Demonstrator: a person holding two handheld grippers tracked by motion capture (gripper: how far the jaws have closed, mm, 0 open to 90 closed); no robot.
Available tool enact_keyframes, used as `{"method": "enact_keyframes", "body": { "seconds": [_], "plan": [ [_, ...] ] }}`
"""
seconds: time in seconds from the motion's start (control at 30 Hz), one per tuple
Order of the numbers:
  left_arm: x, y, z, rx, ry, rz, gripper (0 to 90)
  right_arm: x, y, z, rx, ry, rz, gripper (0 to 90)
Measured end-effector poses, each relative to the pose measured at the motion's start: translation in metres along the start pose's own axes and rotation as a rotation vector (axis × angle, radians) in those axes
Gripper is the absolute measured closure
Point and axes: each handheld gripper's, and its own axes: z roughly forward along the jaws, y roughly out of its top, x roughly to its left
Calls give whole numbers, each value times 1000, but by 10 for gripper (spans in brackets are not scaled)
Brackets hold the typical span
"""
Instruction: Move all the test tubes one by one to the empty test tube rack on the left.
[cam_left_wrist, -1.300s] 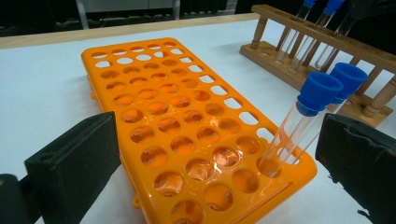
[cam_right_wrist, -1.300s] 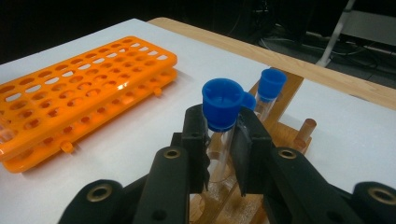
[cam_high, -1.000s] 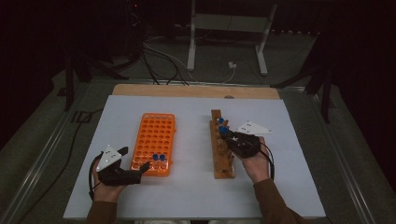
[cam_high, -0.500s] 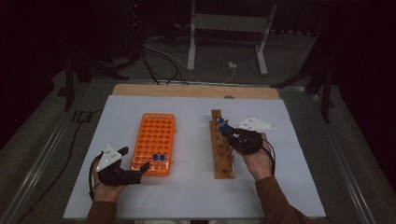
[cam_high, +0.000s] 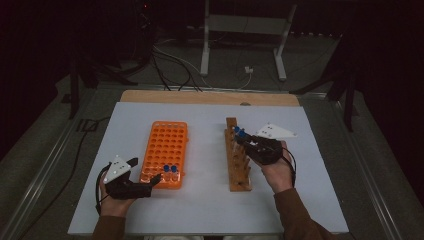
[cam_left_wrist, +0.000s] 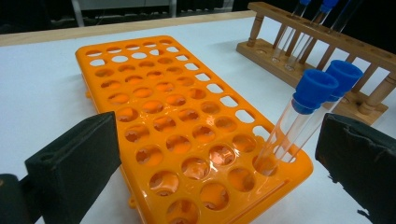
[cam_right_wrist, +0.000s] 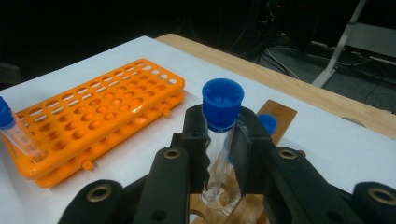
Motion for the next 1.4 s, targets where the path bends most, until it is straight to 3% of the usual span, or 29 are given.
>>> {"method": "enact_keyframes", "body": {
  "seconds": [0.43,0.7,1.13,1.4],
  "plan": [
    [-2,2,-2,-14,-12,-1,11,9,10,-3,-14,18,-26,771],
    [-5,6,-4,-23,-24,11,11,19,10,2,-5,54,-33,771],
    [-25,28,-8,-89,-75,48,27,31,12,10,11,123,-36,771],
    [-45,46,3,-105,-130,87,50,41,19,16,24,167,-43,771]
  ]
}}
